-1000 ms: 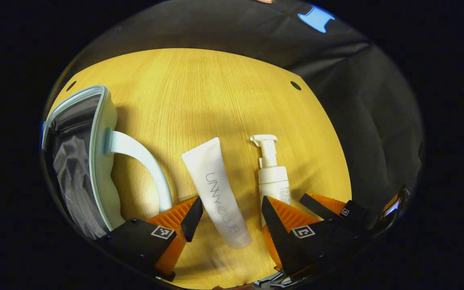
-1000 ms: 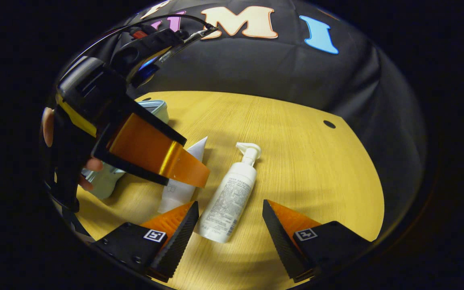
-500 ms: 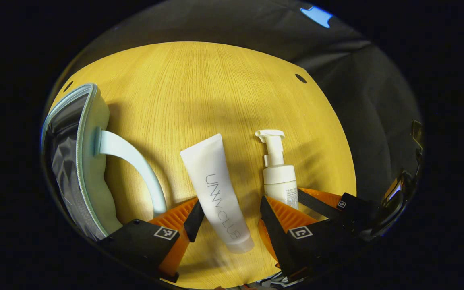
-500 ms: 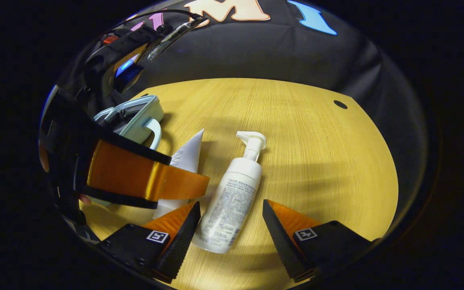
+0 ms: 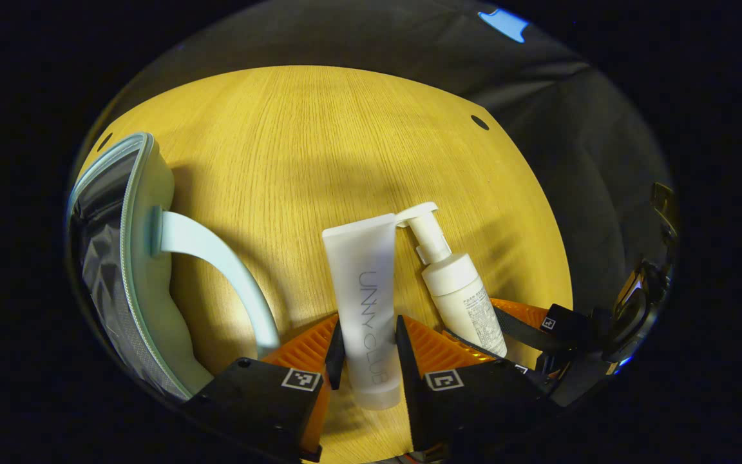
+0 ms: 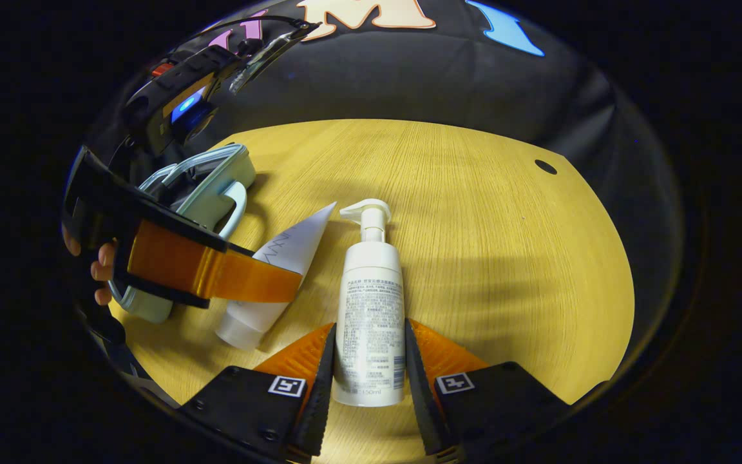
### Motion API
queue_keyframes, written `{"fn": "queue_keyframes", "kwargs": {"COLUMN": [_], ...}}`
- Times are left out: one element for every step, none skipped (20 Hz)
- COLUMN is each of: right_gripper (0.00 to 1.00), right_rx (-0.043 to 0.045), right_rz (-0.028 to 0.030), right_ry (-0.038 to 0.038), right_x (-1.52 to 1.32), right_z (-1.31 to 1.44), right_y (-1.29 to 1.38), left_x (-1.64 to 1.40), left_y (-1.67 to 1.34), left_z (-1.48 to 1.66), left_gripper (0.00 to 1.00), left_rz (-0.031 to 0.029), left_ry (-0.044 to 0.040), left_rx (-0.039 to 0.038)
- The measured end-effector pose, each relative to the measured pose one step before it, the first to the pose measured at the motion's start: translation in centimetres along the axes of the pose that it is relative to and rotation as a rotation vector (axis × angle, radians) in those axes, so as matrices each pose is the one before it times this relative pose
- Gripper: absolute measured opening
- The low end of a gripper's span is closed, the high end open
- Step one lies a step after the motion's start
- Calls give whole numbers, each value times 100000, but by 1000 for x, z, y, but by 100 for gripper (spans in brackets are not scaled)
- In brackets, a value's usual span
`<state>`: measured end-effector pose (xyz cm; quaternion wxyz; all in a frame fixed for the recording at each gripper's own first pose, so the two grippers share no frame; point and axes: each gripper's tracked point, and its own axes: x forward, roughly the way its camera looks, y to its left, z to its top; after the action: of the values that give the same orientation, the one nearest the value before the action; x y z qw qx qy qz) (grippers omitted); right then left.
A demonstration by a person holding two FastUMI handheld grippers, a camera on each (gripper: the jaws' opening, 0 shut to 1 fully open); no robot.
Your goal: First open the suitcase, pack the skin care products into it, and then close the suitcase.
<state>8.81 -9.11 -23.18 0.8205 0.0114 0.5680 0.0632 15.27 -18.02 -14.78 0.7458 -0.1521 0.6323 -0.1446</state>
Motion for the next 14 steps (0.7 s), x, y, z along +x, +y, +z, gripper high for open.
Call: {"fn": "queue_keyframes", "kwargs": {"right_gripper": [58, 58, 56, 55, 53, 53, 53, 51, 52, 51, 51, 51, 51, 51], "right_rx": [-576, -1351, -1578, -1752, -694, 432, 1274, 1162, 381, -218, -25, 301, 767, 891], "right_rz": [-175, -275, -1026, -862, -517, -101, 206, -49, -390, -229, -127, 122, 166, -313], "right_ry": [242, -235, -448, -628, -144, -385, -32, -204, -300, -290, -263, -182, 5, -39], "right_x": [59, 225, 122, 21, 108, -11, 72, 108, -44, 59, -13, 15, 9, 29], "right_z": [51, -7, 61, 69, 35, -89, -37, -41, 61, -71, -71, 61, 74, -37], "right_y": [-16, 99, -109, 61, -16, 62, 64, 68, 11, 15, -18, 44, -11, 19], "left_x": [-24, 266, 154, -78, 341, -157, -22, -288, -248, -346, -514, -1020, -1290, -1502], "left_y": [-157, -158, -334, -246, -2, -178, -74, 47, 165, -87, -516, -711, -805, -593], "left_z": [180, -295, -130, -93, 361, -218, 98, -186, 96, 422, 582, 681, 522, 534], "left_gripper": [43, 37, 35, 21, 17, 13, 12, 10, 10, 8, 8, 8, 8, 8], "left_rz": [-1271, -1156, -2758, -304, -664, -1154, -1203, -183, 99, -186, -1613, -3051, -2627, -2582], "left_ry": [-1243, 1283, -80, -442, -1204, 272, -1451, 440, -240, -1696, -1299, -2580, -1583, -2435], "left_rx": [967, 1230, 1070, 78, 2660, 2215, 36, -1070, -439, -32, -93, -1059, -605, 399]}}
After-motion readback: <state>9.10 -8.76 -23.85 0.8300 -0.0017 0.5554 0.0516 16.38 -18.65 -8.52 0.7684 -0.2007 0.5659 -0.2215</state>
